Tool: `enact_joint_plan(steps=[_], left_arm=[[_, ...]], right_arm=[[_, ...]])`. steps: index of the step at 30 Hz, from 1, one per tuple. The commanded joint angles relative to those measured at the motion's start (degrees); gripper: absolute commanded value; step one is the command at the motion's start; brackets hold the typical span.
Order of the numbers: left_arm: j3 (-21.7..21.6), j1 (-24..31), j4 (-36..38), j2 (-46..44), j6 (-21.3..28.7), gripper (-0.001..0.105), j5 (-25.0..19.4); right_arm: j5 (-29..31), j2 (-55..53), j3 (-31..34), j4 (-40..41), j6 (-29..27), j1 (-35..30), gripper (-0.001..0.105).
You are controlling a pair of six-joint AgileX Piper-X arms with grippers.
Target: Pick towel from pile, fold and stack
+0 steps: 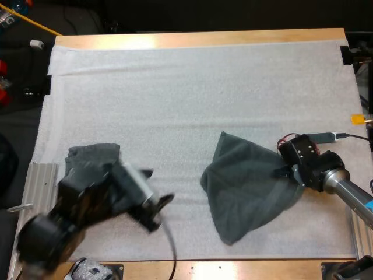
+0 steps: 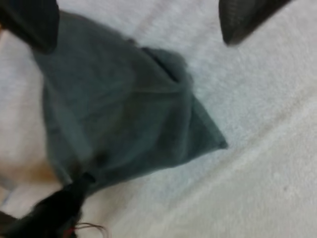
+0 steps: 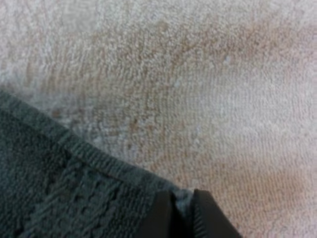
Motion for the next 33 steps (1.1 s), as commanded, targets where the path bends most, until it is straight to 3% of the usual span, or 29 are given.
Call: enact_joint_plan(steps=[1,5,9,15,20,33], left_arm=[[0.0,-0.3,-4.0,2.4,0.5,0.065,-0.9],[0.0,-0.3,-12.9,13.9,0.5,0.065,-0.9],[-1.0,-0.3,-16.5,23.4,0.5,0.065,-0.9],[-6.0,-0.3,-19.6,36.8,0.5,0.065,-0.6],[-11.4,-0.3,-20.5,46.6,0.5,0.065,2.3],[-22.0,-1.6,-23.5,63.1,0.5,0.062,4.1]], right_arm=[[0.9,-0.5,-0.1,0.8,1.1,-0.2,0.0],[0.5,-0.5,-0.1,1.3,2.2,-0.2,0.0],[0.5,-0.5,-0.1,1.7,3.8,-0.2,0.0],[0.0,-0.5,-0.1,2.6,3.8,-0.2,0.0],[0.0,-0.5,-0.1,2.8,3.8,-0.2,0.0],[0.0,-0.5,-0.1,2.8,4.1,-0.2,0.0]])
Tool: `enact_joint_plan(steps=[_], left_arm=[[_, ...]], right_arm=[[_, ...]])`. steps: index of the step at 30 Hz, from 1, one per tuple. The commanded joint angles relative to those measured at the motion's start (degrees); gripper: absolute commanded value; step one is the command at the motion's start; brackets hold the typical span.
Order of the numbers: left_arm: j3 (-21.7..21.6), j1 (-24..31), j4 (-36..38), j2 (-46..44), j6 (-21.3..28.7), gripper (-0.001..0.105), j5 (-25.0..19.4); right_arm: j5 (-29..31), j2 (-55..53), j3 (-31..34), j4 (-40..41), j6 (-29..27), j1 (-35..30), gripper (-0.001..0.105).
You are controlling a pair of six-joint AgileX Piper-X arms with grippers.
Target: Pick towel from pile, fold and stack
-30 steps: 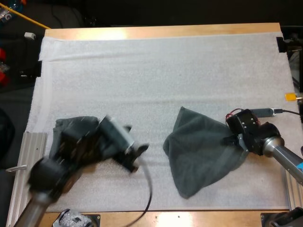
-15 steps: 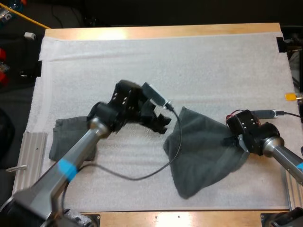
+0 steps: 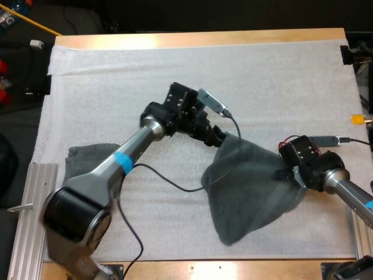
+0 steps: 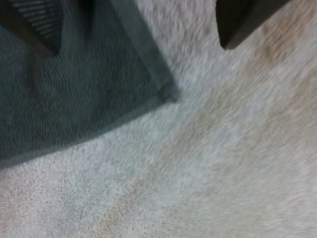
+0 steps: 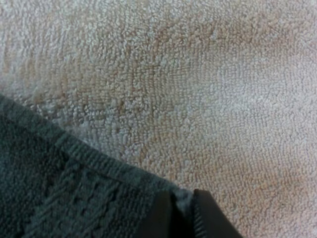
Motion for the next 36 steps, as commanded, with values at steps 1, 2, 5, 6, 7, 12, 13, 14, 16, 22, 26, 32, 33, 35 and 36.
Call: enact_joint_plan(steps=[1,2,5,6,7,12,13,14,16,22,26,32,33,35,36], left_arm=[[-1.3,-0.9,-0.5,0.8,0.0,0.062,-0.3],[-2.2,-1.4,-0.5,1.9,0.1,0.062,-1.1],[-5.0,-3.1,0.1,4.7,0.8,0.062,-5.3],[-5.6,-3.5,0.4,5.3,0.8,0.062,-6.5],[-6.4,-4.0,1.0,6.1,0.8,0.062,-8.2],[-7.8,-5.6,2.7,8.3,3.4,0.062,-14.1],[-7.8,-6.1,3.3,8.7,4.5,0.062,-16.1],[-7.8,-6.5,3.9,9.0,5.0,0.062,-17.6],[-7.8,-7.1,4.6,9.8,5.8,0.062,-18.7],[-8.3,-9.4,5.6,11.3,6.9,0.062,-20.9],[-8.7,-10.7,5.7,11.3,7.1,0.054,-20.9],[-8.7,-11.6,6.4,11.3,7.2,0.03,-25.2],[-8.7,-11.6,6.8,11.3,7.3,0.02,-25.7],[-8.7,-11.6,7.4,11.3,8.0,0.01,-26.6],[-8.7,-11.6,7.6,11.3,8.2,0.006,-27.1]], right_arm=[[0.1,-0.5,-0.1,0.6,0.3,-0.2,0.0],[0.1,-0.5,-0.1,0.6,0.3,-0.2,0.0],[0.1,-0.5,-0.1,0.6,0.3,-0.2,0.0],[0.1,-0.5,-0.1,0.6,0.3,-0.2,0.0],[0.1,-0.5,-0.1,0.6,0.3,-0.2,0.0],[0.1,-0.5,-0.1,0.6,0.9,-0.2,0.0],[0.1,-0.5,-0.1,0.6,1.0,-0.2,0.0],[0.1,-0.5,-0.1,0.5,1.2,-0.2,0.0],[0.1,-0.5,-0.1,0.3,1.2,-0.2,0.0],[-0.3,-0.5,-0.1,0.3,1.2,-0.2,0.0],[-1.0,-0.5,-0.1,0.3,1.2,-0.2,0.0],[-1.5,-0.5,-0.1,0.7,1.2,-0.2,0.0],[-2.1,-0.5,-0.1,0.7,1.3,-0.2,0.0],[-3.1,-0.5,-0.1,0.9,2.3,-0.2,0.0],[-3.6,-0.5,-0.1,0.9,2.9,-0.2,0.0]])
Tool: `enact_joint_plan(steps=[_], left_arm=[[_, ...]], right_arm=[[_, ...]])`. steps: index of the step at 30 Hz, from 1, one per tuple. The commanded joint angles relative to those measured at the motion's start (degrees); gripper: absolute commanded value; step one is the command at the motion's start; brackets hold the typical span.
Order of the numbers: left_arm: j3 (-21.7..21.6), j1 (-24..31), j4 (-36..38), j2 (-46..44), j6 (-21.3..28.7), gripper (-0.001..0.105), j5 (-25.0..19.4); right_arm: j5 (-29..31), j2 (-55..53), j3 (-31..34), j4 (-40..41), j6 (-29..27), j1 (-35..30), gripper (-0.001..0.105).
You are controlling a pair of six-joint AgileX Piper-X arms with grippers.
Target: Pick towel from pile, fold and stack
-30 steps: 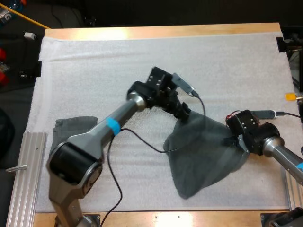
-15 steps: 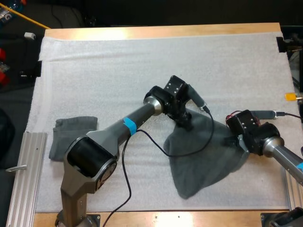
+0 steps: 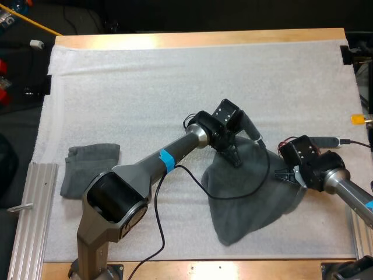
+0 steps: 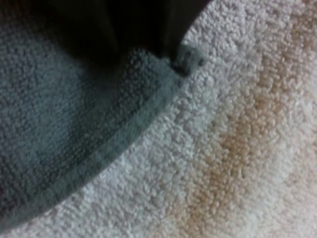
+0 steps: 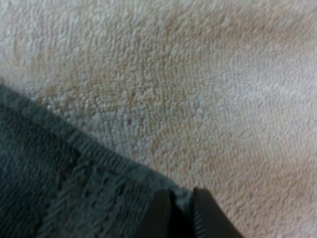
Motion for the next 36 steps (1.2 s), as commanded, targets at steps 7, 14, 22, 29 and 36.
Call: enact_joint_plan(steps=[7,14,22,29,36], left_arm=[[-3.3,-0.1,6.0,-1.6,0.3,0.0,-5.0],[-5.0,0.1,8.6,-12.1,0.3,0.0,-5.0],[-5.0,0.1,15.1,-25.6,0.2,0.0,-7.2],[-5.0,0.1,20.6,-37.8,-1.3,0.0,-10.2],[-5.0,-1.3,27.3,-47.6,-4.6,0.0,-9.6]], right_arm=[[-6.5,-1.4,-0.1,1.5,1.4,-0.2,0.0],[-3.1,-10.7,-1.5,2.3,1.4,-0.2,0.0],[-3.8,-22.0,-10.0,7.4,-3.1,-0.1,0.0],[-8.8,-27.9,-20.8,16.1,-6.5,0.0,0.0],[-17.8,-30.8,-28.1,21.9,-7.8,0.0,0.0]])
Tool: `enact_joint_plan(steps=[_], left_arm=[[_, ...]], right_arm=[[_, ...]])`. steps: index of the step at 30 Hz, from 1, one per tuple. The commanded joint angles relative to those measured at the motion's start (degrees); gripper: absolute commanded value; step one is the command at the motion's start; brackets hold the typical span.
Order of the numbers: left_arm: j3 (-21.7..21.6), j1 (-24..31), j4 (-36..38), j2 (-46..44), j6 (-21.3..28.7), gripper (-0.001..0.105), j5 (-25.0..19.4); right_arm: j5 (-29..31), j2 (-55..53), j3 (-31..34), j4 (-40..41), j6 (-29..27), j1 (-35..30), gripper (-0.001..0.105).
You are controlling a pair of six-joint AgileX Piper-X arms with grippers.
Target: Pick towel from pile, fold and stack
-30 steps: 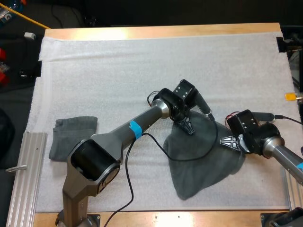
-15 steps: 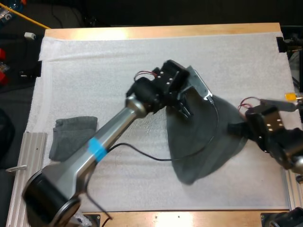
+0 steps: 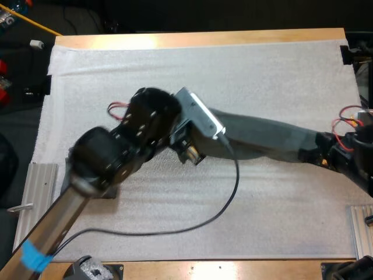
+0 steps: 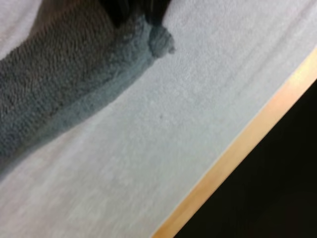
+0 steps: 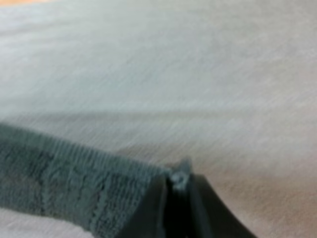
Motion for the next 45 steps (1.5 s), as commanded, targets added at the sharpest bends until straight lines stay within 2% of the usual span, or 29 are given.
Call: enact_joint_plan(steps=[1,5,9,13,17,21,27,32,34,39,45], left_arm=[[-0.3,-0.6,2.2,-1.0,-1.0,0.0,-1.0],[-0.3,-4.5,9.2,-3.8,-1.8,0.0,-0.8],[-0.2,-8.5,15.2,-4.6,-5.8,0.0,-0.8],[1.2,-12.2,17.0,-4.8,-8.8,0.0,-0.8],[6.7,-13.7,16.3,-4.8,-11.5,0.0,-0.8],[13.7,-13.0,10.2,-4.8,-11.7,0.0,-2.2],[24.3,-5.6,-5.4,-4.8,-8.2,0.0,1.3],[31.3,4.5,-18.0,-4.8,-3.5,0.0,4.8],[32.1,8.2,-21.6,-4.3,-2.2,0.0,6.9],[32.1,16.1,-30.0,-0.4,-0.4,0.0,16.1],[32.1,19.7,-36.4,7.1,0.9,0.0,20.3]], right_arm=[[-1.3,-0.6,-1.2,2.3,-1.3,0.0,0.0],[-7.6,-1.2,-4.3,7.5,-2.8,0.0,0.0],[-12.8,-1.9,-5.8,12.6,-3.6,0.0,0.0],[-17.5,-2.9,-5.9,17.8,-5.1,0.0,0.0],[-21.2,-3.0,-3.9,19.8,-5.3,0.0,0.0],[-22.4,-2.1,2.2,15.1,-5.0,0.0,0.0],[-20.5,4.3,11.8,1.0,-1.6,0.0,0.0],[-15.2,13.4,13.0,-12.2,2.2,0.0,0.0],[-13.5,16.4,13.0,-16.4,3.8,0.0,0.0],[-10.3,23.2,13.0,-25.7,8.8,0.0,0.0],[-7.2,27.2,13.0,-34.4,10.2,0.0,0.0]])
